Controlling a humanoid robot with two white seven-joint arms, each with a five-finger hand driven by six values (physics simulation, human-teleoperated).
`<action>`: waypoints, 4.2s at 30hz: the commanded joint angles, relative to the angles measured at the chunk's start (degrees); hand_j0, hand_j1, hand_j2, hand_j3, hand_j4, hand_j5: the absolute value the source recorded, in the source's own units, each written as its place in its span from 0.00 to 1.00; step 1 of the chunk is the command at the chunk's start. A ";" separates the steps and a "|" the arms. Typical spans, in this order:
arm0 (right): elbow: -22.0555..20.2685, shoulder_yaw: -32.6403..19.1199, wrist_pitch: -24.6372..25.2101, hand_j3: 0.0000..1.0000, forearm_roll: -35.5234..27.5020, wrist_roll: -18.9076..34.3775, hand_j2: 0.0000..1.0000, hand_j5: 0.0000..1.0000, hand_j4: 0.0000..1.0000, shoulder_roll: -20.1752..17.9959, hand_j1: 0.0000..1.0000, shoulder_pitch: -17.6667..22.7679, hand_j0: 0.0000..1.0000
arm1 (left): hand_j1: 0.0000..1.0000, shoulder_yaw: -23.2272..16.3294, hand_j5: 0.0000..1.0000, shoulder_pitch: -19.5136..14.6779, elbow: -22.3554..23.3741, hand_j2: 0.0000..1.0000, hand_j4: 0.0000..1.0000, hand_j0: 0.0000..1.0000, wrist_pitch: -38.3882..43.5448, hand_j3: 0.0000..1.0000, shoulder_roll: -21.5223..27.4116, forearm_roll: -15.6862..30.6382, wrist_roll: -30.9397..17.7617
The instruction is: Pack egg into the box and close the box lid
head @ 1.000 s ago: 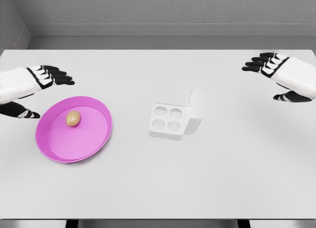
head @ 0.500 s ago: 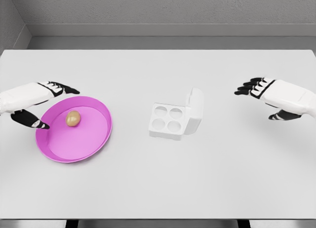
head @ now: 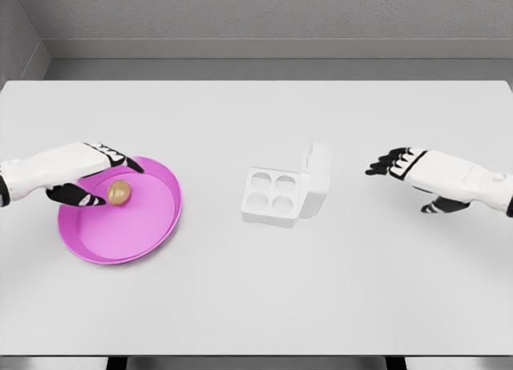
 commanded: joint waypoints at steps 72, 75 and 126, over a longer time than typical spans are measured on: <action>0.48 0.65 0.09 1.00 -0.25 0.25 1.00 1.00 1.00 1.68 1.00 -1.05 1.00 | 0.70 -1.51 0.70 -0.70 8.06 0.70 0.70 0.70 0.24 0.70 -6.44 -5.94 0.02; 0.83 0.65 0.09 1.00 -0.25 0.34 1.00 1.00 1.00 1.59 1.00 -1.05 1.00 | 0.70 -1.51 0.70 -0.61 8.06 0.70 0.70 0.70 0.24 0.70 -6.44 -5.94 0.02; 1.27 0.38 0.09 1.00 -0.16 0.34 1.00 1.00 1.00 1.33 1.00 -0.88 1.00 | 0.36 0.95 0.36 -0.61 0.67 0.36 0.36 0.36 -0.02 0.36 -6.44 -5.59 0.02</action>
